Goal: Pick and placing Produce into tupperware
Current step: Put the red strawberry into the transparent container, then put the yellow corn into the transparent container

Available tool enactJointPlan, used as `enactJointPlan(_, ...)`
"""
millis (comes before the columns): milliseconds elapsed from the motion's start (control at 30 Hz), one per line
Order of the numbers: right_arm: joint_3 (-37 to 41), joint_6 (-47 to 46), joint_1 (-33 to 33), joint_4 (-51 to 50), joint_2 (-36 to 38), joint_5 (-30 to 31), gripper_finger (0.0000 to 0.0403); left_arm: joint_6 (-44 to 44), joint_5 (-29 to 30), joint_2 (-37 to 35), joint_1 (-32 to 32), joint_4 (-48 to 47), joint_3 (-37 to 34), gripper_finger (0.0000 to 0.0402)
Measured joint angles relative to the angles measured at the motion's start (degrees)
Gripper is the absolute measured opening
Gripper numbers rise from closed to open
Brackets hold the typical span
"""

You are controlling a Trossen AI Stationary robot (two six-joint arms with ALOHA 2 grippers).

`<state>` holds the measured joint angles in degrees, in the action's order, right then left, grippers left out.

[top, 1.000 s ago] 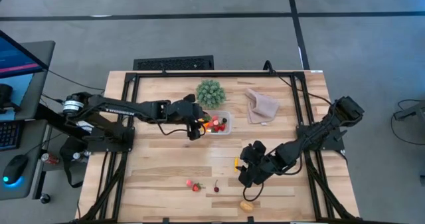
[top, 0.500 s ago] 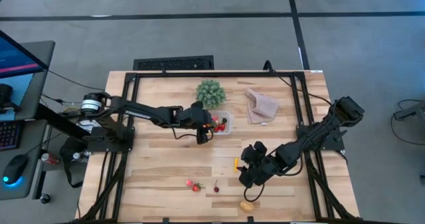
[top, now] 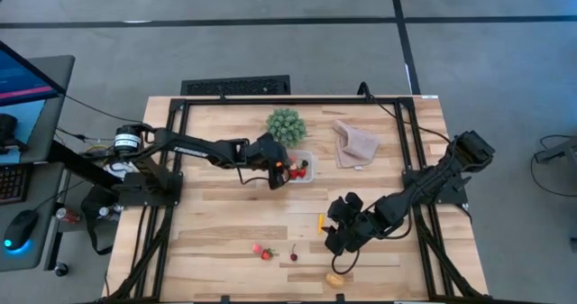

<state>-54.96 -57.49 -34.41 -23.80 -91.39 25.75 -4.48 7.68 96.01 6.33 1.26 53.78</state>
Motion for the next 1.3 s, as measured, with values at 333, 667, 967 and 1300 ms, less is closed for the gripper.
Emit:
enactJointPlan(333, 0.00, 0.50, 0.47, -0.27, 0.00, 0.04, 0.0209, -0.74, -0.42, -0.02, -0.02, -0.02, 0.00, 0.0159)
enactJointPlan(667, -0.01, 0.94, 1.22, -0.88, 0.00, 0.48, 0.0209, -0.87, -1.05, -0.04, -0.02, -0.04, 0.00, 0.0229)
enactJointPlan(967, 0.00, 0.09, 0.62, -2.37, 0.00, -0.14, 0.0209, -0.52, -6.12, -2.37, -0.02, -2.03, 1.14, 0.0256)
enactJointPlan(1300, -0.02, -12.37, -0.43, -3.67, -3.72, -2.56, 0.0209, 3.20, -11.32, -12.69, -0.18, -14.61, 3.87, 0.0256)
